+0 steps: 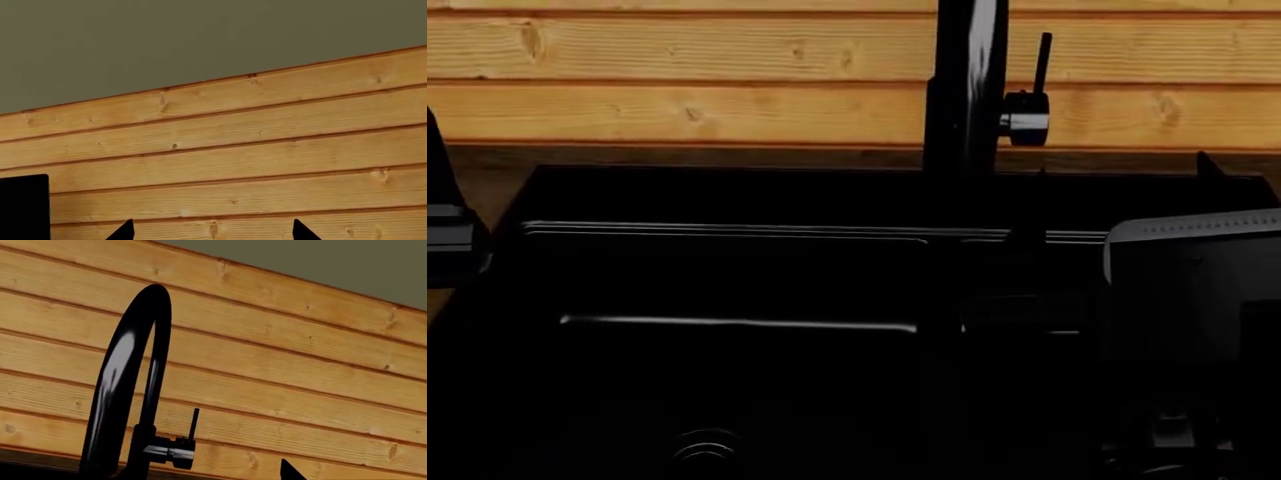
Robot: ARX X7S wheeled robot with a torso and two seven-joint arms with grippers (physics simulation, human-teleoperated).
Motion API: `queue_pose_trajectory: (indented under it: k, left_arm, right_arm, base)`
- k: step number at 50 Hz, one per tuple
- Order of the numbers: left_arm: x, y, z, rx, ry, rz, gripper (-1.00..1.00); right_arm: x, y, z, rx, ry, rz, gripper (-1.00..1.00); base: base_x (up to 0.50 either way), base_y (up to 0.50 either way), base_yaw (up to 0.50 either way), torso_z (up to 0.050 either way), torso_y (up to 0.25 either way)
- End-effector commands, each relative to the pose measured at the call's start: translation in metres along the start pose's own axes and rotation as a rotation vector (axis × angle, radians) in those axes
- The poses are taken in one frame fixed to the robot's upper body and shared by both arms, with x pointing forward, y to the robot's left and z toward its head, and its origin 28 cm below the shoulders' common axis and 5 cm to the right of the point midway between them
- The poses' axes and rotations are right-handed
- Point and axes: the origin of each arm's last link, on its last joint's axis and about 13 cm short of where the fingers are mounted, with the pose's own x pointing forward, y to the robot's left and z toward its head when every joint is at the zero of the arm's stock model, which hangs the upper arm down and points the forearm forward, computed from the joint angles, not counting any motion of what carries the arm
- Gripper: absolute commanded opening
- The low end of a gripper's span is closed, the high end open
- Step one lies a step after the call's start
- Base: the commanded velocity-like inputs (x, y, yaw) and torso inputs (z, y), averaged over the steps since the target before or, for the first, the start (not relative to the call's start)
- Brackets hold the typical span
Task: Turn the sink spout to the right.
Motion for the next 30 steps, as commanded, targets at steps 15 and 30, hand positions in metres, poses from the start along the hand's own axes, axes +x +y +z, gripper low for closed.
queue_pose_trajectory:
  k: [15,30]
  left_arm:
    - [-0.0004,-0.0026,-0.0016,0.001,0.004,-0.007,1.0]
    - [0.0004,-0.0037,-0.0001,-0.003,0.002,-0.012,1.0]
  right_arm:
    - [-0.0006,-0.0003,-0.0037,0.017,0.019,-0.022,1.0]
    - [-0.0011,-0.0005,-0.0051,0.007,0.026,-0.031,1.0]
  base:
    - [0.01,0.0,0.0,0.0,0.001]
    - [0.0,0.0,0.0,0.0,0.0]
